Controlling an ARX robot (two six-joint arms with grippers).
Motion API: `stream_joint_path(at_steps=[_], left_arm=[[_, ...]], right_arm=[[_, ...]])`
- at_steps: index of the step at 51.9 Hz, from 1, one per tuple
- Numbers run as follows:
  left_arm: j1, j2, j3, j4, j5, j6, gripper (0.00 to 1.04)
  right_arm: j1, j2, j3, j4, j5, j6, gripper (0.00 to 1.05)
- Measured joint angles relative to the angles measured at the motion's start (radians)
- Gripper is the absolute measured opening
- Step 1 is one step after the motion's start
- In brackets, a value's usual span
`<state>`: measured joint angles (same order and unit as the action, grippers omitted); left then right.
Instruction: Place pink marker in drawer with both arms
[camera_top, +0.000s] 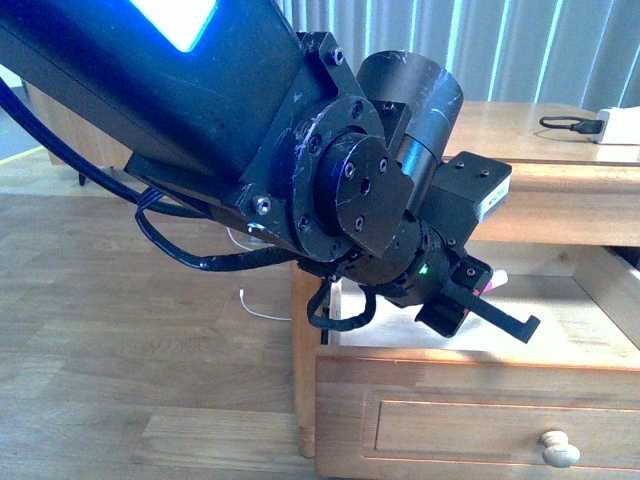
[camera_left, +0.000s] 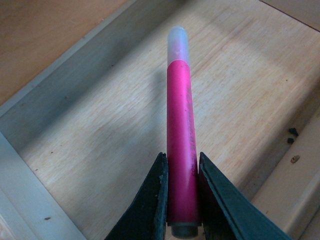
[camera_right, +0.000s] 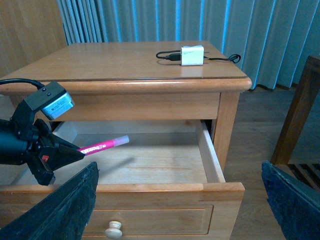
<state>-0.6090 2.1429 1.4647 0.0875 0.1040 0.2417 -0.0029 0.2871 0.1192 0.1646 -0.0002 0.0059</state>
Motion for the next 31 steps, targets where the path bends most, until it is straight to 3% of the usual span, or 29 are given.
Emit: stream_joint_path(at_steps=[3, 10, 31], left_arm=[[0.0, 0.0, 0.002, 0.0, -0.003, -0.005, 0.16], [0.001, -0.007, -0.014, 0.037, -0.044, -0.014, 0.41], [0.061, -0.306, -0.262, 0.147, -0.161, -0.089, 0.99]], right_arm=[[0.0, 0.0, 0.0, 0.0, 0.0, 0.0, 0.96], [0.0, 0.0, 0.0, 0.0, 0.0, 0.0, 0.96], [0.0, 0.0, 0.0, 0.0, 0.0, 0.0, 0.96]])
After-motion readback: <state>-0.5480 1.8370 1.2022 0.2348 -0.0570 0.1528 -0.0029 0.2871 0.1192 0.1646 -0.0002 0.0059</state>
